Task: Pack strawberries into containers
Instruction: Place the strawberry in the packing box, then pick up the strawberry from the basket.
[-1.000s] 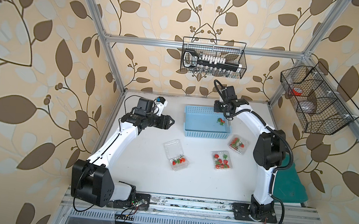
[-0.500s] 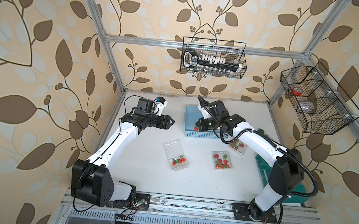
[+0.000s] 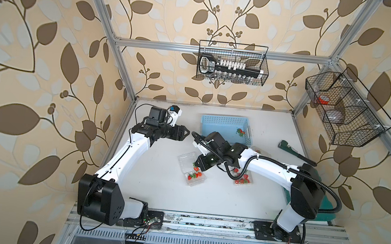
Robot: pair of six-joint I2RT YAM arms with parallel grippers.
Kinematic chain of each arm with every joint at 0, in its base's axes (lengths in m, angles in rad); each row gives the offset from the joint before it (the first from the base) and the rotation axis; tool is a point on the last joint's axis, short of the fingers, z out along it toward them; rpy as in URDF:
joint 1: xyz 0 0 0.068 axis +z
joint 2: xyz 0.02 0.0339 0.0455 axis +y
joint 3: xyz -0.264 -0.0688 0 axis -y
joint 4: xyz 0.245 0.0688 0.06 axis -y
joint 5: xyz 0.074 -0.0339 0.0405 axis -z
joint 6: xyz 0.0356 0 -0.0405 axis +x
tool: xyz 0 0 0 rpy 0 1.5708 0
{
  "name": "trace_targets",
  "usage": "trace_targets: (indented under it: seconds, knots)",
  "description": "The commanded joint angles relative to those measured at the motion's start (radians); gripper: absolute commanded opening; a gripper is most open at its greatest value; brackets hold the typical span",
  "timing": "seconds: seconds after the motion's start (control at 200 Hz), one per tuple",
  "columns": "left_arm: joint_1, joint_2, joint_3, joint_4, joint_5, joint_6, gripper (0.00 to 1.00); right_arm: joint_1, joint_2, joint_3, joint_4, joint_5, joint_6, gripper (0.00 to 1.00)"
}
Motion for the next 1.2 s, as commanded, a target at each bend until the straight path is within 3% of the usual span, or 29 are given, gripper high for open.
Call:
trace_targets:
  seconds: [0.0, 0.16, 0.395, 0.565, 0.81, 1.04, 1.195]
  knots:
    - [0.008, -0.043, 0.001, 0.006, -0.014, 0.013, 0.72, 0.031, 0.040, -0.018, -0.004, -0.017, -0.005, 0.00]
    - [0.008, -0.046, 0.000, 0.006, -0.013, 0.013, 0.72, 0.070, 0.090, -0.011, -0.027, 0.028, -0.019, 0.00]
    - [0.009, -0.045, 0.000, 0.007, -0.011, 0.011, 0.72, 0.079, 0.080, -0.002, -0.037, 0.073, -0.022, 0.28]
    - [0.008, -0.043, 0.000, 0.006, -0.011, 0.012, 0.72, 0.059, 0.024, 0.017, -0.046, 0.100, -0.032, 0.32]
    - [0.009, -0.044, -0.001, 0.007, -0.011, 0.012, 0.72, -0.184, -0.059, 0.048, -0.057, 0.145, -0.033, 0.31]
    - [0.009, -0.041, 0.000, 0.007, -0.007, 0.012, 0.72, -0.451, 0.034, 0.142, -0.080, 0.354, -0.016, 0.39]
    - [0.009, -0.040, -0.002, 0.008, -0.010, 0.012, 0.72, -0.544, 0.186, 0.263, -0.100, 0.442, -0.039, 0.41]
